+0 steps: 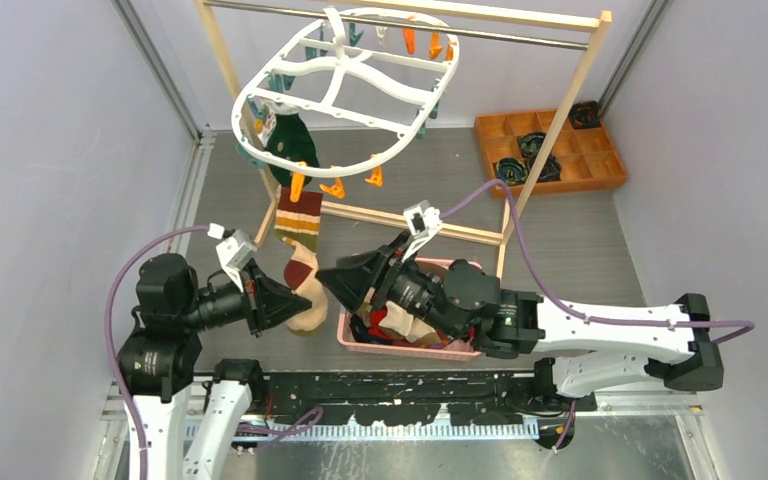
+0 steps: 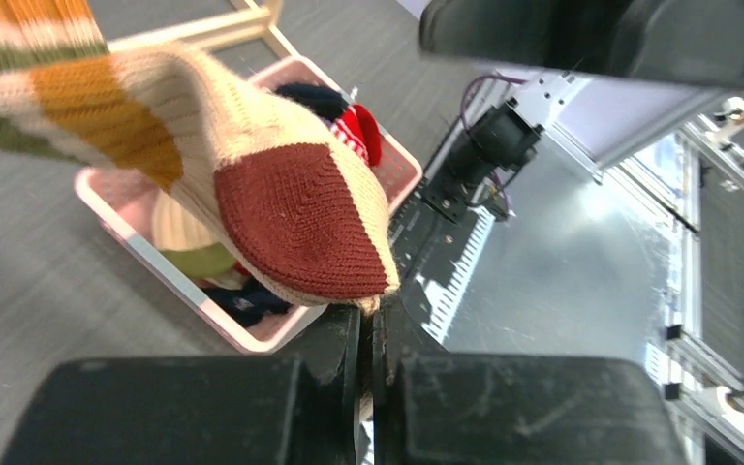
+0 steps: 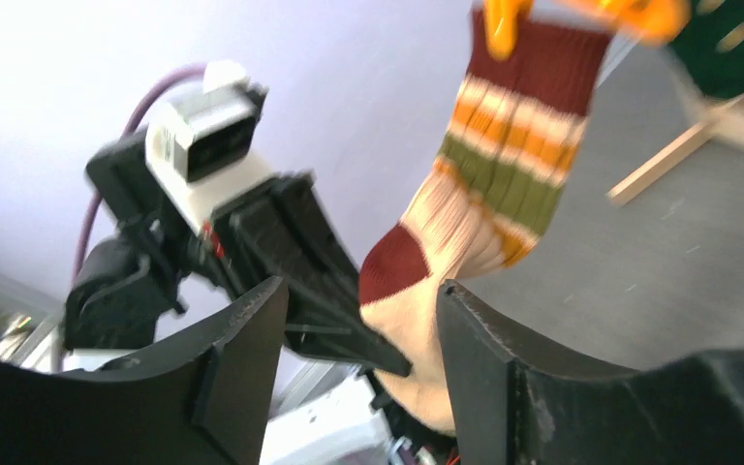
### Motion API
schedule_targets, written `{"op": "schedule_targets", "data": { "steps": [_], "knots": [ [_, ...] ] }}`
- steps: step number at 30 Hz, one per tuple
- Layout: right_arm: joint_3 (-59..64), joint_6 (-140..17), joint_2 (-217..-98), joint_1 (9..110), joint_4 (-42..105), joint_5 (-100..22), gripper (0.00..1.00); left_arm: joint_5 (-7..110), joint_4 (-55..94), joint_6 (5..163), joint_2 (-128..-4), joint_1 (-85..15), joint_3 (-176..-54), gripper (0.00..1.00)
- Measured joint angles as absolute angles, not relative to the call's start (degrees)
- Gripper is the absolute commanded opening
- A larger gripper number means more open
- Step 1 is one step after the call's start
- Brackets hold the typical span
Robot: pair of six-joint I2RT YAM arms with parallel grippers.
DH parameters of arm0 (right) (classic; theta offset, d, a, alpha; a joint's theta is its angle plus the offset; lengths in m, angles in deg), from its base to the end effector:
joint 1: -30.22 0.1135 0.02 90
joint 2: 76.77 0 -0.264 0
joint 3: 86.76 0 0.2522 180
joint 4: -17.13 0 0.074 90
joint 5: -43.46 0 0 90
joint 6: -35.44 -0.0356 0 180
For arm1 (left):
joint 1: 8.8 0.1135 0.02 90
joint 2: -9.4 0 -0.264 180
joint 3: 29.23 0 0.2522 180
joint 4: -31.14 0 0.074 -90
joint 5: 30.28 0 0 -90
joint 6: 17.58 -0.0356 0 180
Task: Remove the socks clipped to the hanger
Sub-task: Remove the sock from the hanger.
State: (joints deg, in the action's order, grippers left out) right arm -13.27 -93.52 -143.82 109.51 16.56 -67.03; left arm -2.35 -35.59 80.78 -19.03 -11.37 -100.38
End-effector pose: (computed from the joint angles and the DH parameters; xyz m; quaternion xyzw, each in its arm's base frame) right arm 0.0632 0.2671 0.3980 -0.0997 0.6579 0.5721 0.4794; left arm 0.0545 -0.0339 0.3734 0.2441 0.7319 -0.4749 0.4233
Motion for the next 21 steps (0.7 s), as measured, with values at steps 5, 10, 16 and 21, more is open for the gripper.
{"op": "schedule_targets", "data": {
  "steps": [5,10,16,21],
  "knots": [
    [-1.73,-85.59,-145.94,113.93,24.26,-84.91,0.68,1.13,-36.55,73.24,-20.95,-11.37,-105.56,0.00],
    [9.72,-81.74,-153.83,114.27,30.55,-92.04,0.68,4.47,-39.35,54.66,-23.40,-11.37,-110.01,0.00],
    [20.87,-79.82,-162.70,114.27,35.47,-92.89,0.68,7.66,-46.19,25.92,-19.16,-11.37,-106.67,0.00],
    [25.63,-80.17,-166.20,114.27,37.74,-91.93,0.68,5.04,-51.59,4.78,-8.80,-8.99,-101.99,0.00]
  ]
}}
